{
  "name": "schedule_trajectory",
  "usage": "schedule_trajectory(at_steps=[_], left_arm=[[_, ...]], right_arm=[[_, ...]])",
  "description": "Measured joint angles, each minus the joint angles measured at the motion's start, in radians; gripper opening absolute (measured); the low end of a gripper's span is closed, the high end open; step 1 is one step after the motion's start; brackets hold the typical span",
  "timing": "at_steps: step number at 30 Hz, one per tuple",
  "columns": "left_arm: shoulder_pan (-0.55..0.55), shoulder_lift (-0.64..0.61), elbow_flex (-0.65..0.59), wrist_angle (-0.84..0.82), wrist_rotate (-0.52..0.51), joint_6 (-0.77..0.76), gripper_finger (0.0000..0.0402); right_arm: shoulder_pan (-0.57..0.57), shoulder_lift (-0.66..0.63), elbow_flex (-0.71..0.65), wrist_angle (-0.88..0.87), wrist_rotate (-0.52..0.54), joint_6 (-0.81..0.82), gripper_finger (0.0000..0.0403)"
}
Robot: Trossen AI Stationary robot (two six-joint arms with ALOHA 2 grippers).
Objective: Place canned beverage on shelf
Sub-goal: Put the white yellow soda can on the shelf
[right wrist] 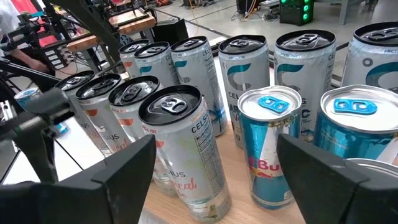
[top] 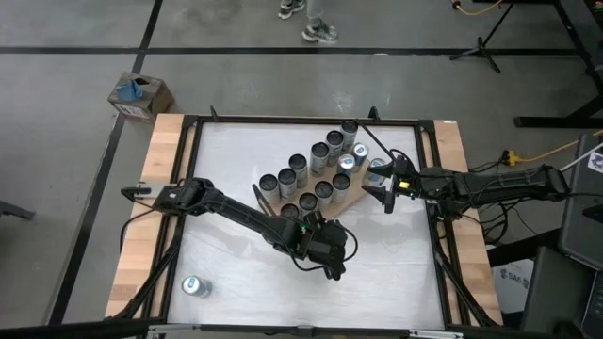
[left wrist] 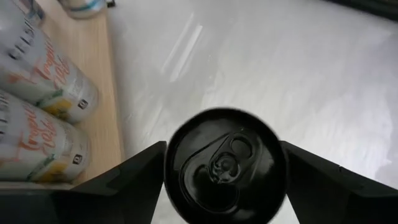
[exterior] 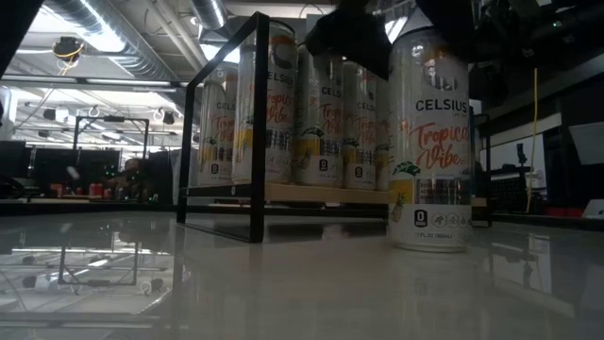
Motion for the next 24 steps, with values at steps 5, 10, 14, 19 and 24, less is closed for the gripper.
schedule_trajectory(at_steps=[5,10,14,19,24], left_arm=[[0.003,-0.022,0.000,0.004,-0.009,0.000,0.0289],[0.004,-0.031,0.000,0.004,-0.005,0.000,0.0289],[0.005,-0.042,0.000,0.003,-0.003,0.001,0.0289],[0.007,-0.084,0.000,-0.006,-0.005,0.049,0.0289],[0.014,-0.141,0.000,-0.008,-0.001,0.105,0.0289]], right_arm=[[0.000,0.000,0.000,0.000,0.000,0.000,0.0324],[0.000,0.000,0.000,0.001,-0.025,0.000,0.0324],[0.000,0.000,0.000,0.001,-0.063,0.000,0.0324],[0.000,0.000,0.000,0.001,-0.087,0.000,0.0324],[0.000,0.000,0.000,0.005,-0.098,0.000,0.0324]])
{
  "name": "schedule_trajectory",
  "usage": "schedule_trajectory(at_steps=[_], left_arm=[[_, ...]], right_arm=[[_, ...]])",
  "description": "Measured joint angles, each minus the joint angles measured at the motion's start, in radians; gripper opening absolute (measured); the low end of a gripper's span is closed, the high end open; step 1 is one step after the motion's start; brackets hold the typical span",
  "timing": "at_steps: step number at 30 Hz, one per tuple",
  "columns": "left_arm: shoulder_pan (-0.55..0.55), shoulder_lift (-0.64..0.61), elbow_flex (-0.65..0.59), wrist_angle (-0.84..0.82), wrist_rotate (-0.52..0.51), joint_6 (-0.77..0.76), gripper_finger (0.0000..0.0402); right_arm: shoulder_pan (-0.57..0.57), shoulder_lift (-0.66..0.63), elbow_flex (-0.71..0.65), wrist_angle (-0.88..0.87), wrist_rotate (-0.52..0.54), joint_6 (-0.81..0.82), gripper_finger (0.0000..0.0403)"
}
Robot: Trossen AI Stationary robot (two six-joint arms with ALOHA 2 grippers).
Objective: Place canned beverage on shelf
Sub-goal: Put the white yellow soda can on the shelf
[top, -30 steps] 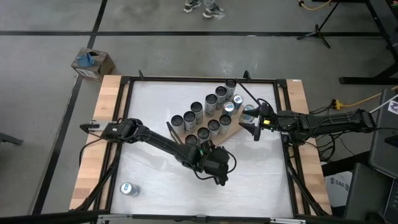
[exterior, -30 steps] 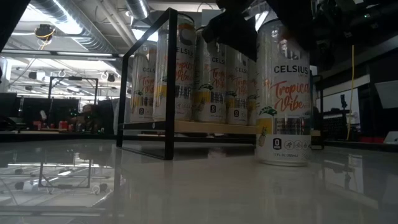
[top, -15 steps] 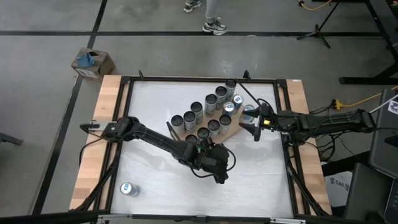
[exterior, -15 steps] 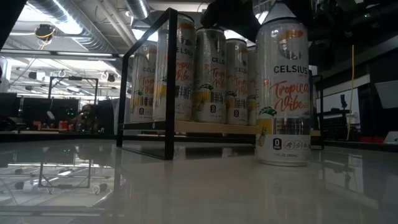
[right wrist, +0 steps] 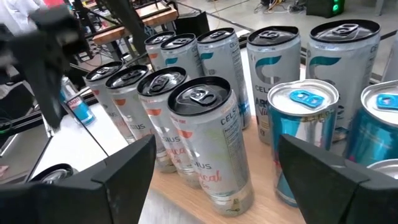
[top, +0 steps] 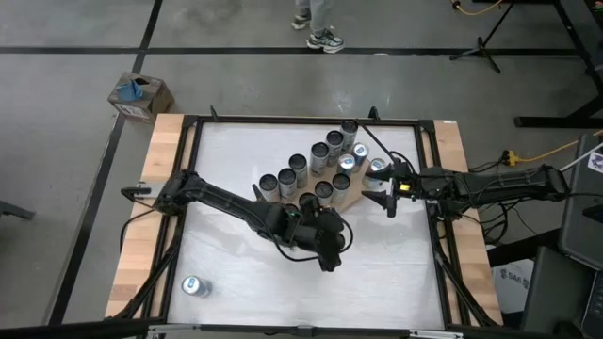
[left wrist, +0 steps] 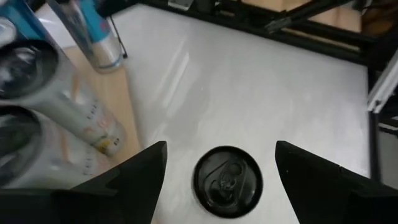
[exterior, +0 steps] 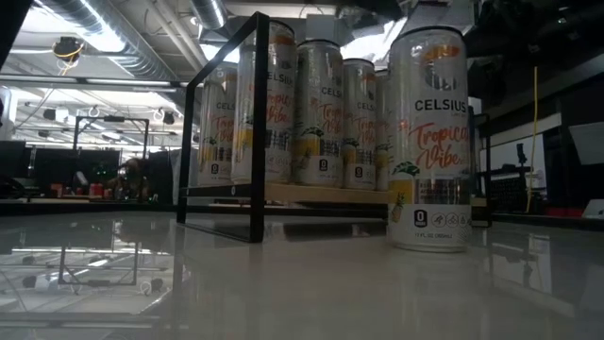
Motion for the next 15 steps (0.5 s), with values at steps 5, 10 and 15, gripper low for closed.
schedule_trajectory(at_steps=[5,10,15], left_arm=[[0.002,-0.076,0.000,-0.064,0.066,-0.009,0.0289],[-0.006,-0.164,0.000,-0.278,0.249,-0.205,0.0289],[-0.052,-0.219,0.000,-0.506,0.285,-0.379,0.0289]], right_arm=[[0.000,0.000,0.000,-0.004,-0.001,0.000,0.0324],[0.000,0.000,0.000,-0.005,-0.001,0.000,0.0324],[0.000,0.000,0.000,-0.004,-0.001,0.000,0.0324]])
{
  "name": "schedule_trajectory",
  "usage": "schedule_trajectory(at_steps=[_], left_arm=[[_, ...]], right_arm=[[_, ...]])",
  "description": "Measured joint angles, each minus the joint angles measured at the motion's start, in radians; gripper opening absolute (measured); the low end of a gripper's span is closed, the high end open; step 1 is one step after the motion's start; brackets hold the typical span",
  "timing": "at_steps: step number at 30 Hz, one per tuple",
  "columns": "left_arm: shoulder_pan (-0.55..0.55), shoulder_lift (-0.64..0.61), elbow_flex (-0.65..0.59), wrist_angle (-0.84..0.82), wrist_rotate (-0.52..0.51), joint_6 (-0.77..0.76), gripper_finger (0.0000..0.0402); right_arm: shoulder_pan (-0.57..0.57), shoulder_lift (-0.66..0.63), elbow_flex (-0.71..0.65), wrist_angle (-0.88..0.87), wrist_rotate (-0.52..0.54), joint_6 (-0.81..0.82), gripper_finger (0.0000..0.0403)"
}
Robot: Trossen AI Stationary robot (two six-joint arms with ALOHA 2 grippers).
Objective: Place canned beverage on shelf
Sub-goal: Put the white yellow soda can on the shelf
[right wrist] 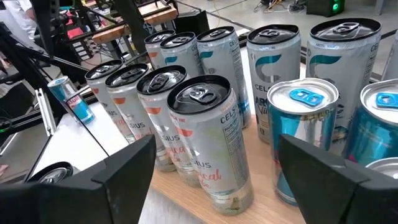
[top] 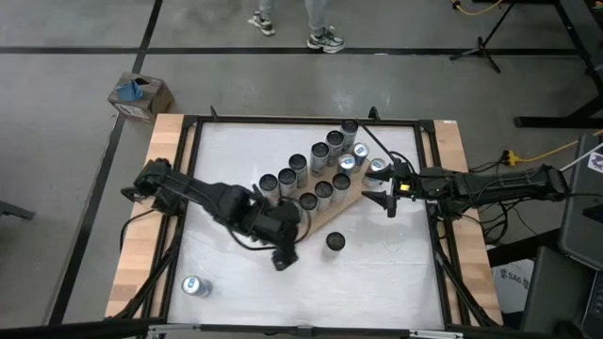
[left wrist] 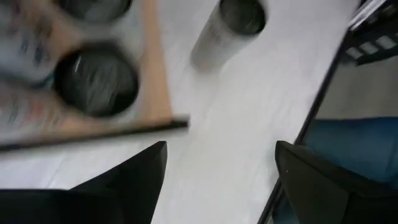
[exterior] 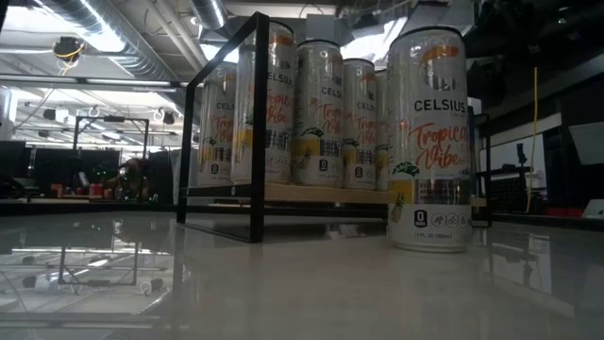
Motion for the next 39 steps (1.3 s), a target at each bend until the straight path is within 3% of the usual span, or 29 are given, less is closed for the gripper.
schedule_trajectory(at_steps=[5,10,15,19,27,33,39], left_arm=[[-0.048,-0.009,0.000,-0.106,-0.008,-0.077,0.0289],[-0.078,-0.008,0.000,-0.136,-0.008,-0.097,0.0289],[-0.085,-0.008,0.000,-0.160,-0.048,-0.094,0.0289],[-0.085,-0.008,0.000,-0.176,-0.051,-0.094,0.0289],[-0.087,-0.008,0.000,-0.176,-0.055,-0.094,0.0289],[-0.087,-0.008,0.000,-0.176,-0.055,-0.094,0.0289],[-0.093,-0.007,0.000,-0.175,-0.055,-0.093,0.0289]], right_arm=[[0.000,0.000,0.000,0.000,-0.011,0.012,0.0324],[0.009,0.000,0.000,0.014,-0.126,0.077,0.0324],[0.122,0.000,0.000,0.086,-0.100,0.104,0.0324],[0.257,0.000,0.000,0.176,0.028,0.104,0.0324],[0.542,0.073,0.000,0.277,0.416,0.104,0.0324],[0.710,0.273,0.008,0.492,0.677,0.098,0.0324],[0.799,0.541,0.164,0.477,0.891,0.080,0.0324]])
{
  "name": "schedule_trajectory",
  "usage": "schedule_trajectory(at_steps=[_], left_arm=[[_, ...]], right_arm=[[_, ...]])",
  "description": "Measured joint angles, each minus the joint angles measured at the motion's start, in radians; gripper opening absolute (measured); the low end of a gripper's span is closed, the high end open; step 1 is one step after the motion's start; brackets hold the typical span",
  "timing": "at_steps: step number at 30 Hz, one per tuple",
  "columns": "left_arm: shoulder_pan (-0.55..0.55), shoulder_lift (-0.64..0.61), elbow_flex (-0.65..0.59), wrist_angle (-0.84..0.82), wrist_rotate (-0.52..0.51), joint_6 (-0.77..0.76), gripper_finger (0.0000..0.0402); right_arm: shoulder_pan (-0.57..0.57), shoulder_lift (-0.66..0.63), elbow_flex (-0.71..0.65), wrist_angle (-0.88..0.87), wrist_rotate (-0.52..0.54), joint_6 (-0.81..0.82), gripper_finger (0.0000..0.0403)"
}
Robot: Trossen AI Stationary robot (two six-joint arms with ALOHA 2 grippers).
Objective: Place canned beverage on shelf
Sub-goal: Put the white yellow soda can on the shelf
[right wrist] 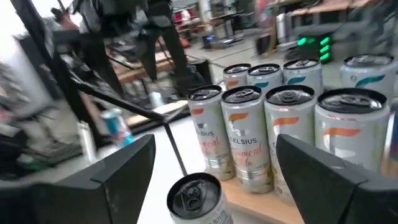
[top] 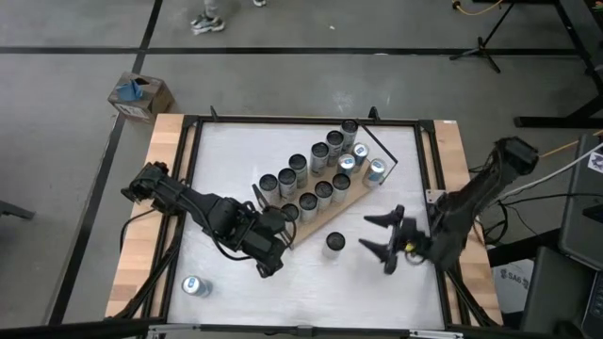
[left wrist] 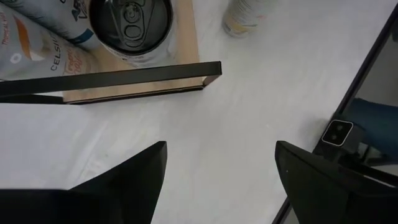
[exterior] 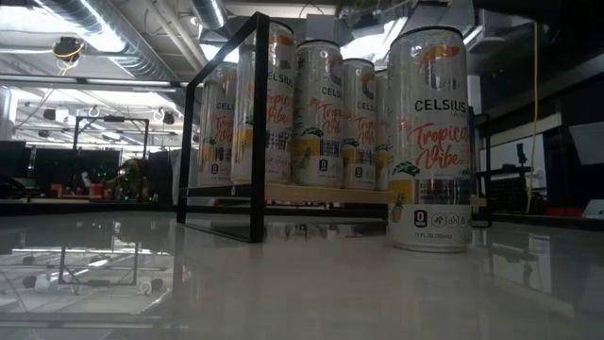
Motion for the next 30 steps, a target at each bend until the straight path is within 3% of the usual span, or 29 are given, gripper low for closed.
schedule_trajectory(at_steps=[8,15,21,30], left_arm=[[-0.034,0.000,0.000,0.004,-0.002,0.000,0.0289],[-0.081,0.000,0.000,0.008,-0.003,-0.009,0.0289],[-0.120,0.000,0.000,0.011,-0.053,-0.033,0.0289],[-0.159,0.000,0.000,0.014,-0.081,-0.034,0.0289]], right_arm=[[0.015,0.356,0.301,-0.100,0.191,-0.013,0.0324],[0.015,0.564,0.546,-0.222,0.390,-0.014,0.0324],[0.012,0.664,0.652,-0.255,0.411,-0.015,0.0324],[-0.007,0.723,0.663,-0.226,0.415,-0.007,0.0324]])
